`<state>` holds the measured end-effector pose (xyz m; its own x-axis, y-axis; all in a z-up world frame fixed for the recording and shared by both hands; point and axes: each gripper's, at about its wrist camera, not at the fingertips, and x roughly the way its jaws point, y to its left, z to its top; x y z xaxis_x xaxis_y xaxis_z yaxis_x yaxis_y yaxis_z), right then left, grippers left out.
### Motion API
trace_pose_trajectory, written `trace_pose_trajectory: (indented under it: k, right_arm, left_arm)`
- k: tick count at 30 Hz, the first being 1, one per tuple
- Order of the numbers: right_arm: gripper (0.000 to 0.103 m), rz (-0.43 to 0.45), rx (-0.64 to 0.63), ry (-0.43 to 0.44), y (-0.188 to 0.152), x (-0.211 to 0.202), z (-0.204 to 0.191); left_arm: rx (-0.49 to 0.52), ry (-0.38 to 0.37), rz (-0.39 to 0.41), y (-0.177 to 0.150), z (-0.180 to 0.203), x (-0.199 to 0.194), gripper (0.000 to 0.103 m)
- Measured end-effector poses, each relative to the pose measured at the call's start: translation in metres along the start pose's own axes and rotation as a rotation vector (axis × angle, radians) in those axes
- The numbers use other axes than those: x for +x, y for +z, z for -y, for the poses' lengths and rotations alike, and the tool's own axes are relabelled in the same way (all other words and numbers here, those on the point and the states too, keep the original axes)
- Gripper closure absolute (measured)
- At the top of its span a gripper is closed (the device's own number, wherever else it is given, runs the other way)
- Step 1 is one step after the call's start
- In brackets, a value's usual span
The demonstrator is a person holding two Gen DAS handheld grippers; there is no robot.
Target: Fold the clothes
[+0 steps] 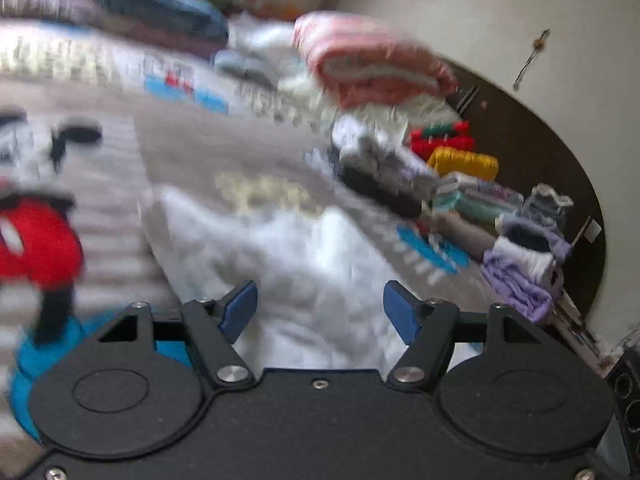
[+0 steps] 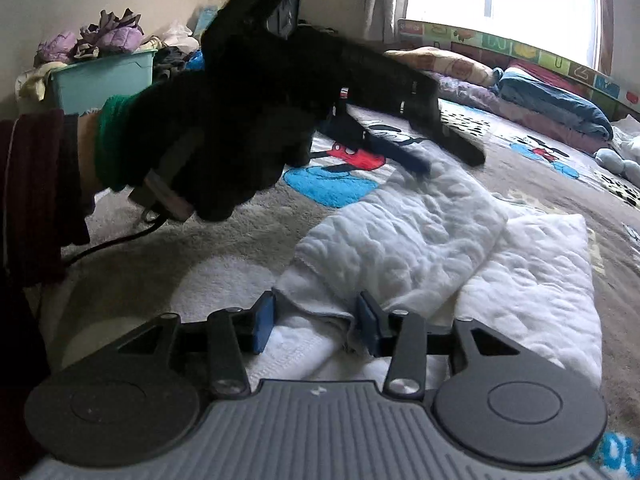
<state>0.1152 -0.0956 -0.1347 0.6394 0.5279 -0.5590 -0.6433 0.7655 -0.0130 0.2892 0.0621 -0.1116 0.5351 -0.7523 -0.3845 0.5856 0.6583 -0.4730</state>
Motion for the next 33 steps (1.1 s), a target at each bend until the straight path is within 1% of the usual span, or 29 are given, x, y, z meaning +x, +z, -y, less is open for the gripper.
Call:
trace_pose_trajectory:
  k: [2, 5, 8, 10, 11, 16, 20, 23, 26, 29, 30, 33]
  right_arm:
    - [0.057, 0.004, -0.005, -0.005, -0.003, 0.0, -0.002]
    - [0.057, 0.015, 0.002, -0.008, -0.005, 0.0, -0.003]
    - [0.056, 0.023, 0.002, -0.007, -0.007, 0.002, -0.002]
    - [0.056, 0.025, 0.005, -0.005, -0.008, 0.002, -0.001]
    - [0.056, 0.026, 0.008, -0.004, -0.008, 0.002, -0.001]
    - [0.056, 0.037, 0.028, 0.008, -0.01, 0.002, 0.004]
    - [0.056, 0.032, 0.033, 0.01, -0.009, 0.003, 0.005]
    - [0.056, 0.027, 0.031, 0.007, -0.008, 0.003, 0.005]
    - [0.055, 0.009, 0.031, -0.001, -0.004, 0.002, 0.005]
    - [0.054, -0.009, 0.025, -0.01, 0.001, 0.0, 0.002]
    - [0.054, -0.012, 0.026, -0.01, 0.002, -0.002, 0.002]
    - [0.053, -0.006, 0.021, -0.01, 0.004, -0.011, 0.001]
  left_arm:
    - [-0.006, 0.023, 0.048, 0.006, -0.003, 0.001, 0.034]
    - [-0.013, 0.064, 0.063, 0.012, -0.01, 0.012, 0.034]
    - [-0.006, 0.131, 0.003, 0.015, -0.02, 0.036, 0.034]
    - [0.032, 0.182, -0.049, 0.01, -0.024, 0.052, 0.035]
    - [0.048, 0.192, -0.064, 0.008, -0.026, 0.058, 0.035]
    - [0.037, 0.182, -0.082, 0.008, -0.035, 0.067, 0.033]
    - [0.022, 0.169, -0.073, 0.007, -0.038, 0.064, 0.031]
    - [-0.017, 0.145, -0.049, 0.011, -0.04, 0.059, 0.031]
    - [-0.076, 0.109, 0.01, 0.015, -0.04, 0.043, 0.03]
    - [-0.151, 0.069, 0.06, 0.019, -0.044, 0.029, 0.027]
    - [-0.17, 0.061, 0.072, 0.02, -0.045, 0.024, 0.025]
    - [-0.199, 0.071, 0.096, 0.024, -0.047, 0.014, 0.02]
